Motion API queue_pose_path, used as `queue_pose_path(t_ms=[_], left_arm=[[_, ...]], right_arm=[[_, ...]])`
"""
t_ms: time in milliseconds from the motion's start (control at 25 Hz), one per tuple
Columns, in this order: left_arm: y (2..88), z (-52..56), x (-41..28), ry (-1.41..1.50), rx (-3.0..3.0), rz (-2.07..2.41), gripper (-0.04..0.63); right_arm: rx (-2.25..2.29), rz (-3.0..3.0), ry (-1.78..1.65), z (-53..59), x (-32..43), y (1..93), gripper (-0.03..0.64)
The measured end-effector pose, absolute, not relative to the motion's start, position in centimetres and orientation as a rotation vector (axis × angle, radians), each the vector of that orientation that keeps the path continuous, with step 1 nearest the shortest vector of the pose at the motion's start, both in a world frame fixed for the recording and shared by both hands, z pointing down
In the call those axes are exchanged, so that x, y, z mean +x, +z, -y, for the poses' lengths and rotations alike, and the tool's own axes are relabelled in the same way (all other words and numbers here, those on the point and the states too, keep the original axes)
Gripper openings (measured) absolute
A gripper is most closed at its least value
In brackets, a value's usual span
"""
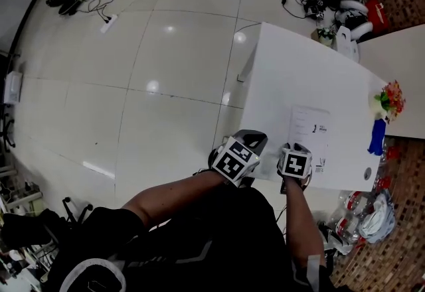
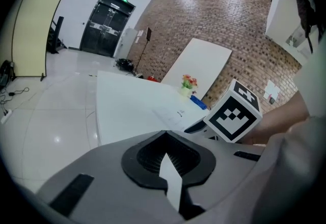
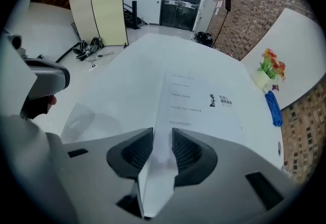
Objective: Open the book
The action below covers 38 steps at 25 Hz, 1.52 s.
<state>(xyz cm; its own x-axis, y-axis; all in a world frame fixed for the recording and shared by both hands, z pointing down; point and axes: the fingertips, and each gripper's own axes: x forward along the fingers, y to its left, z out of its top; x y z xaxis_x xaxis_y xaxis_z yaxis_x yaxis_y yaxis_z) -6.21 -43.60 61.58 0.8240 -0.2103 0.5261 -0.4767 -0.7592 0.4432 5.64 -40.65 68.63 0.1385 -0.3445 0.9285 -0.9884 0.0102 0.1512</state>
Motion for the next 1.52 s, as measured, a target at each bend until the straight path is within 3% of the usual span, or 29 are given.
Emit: queue_pose_path(t_ms=[1000,1520], left_arm=[[61.0,42.9,-5.2,0.578,2.451,0.453,-0.005],[60.6,42.5,-4.2,0.592,2.483,0.44,-0.005]], right_arm=[[1.436,1.508,1.046,40.4,5.8,68.5,0.11],[1.427,1.529,1.127,40.5,5.5,68.3,0.04]])
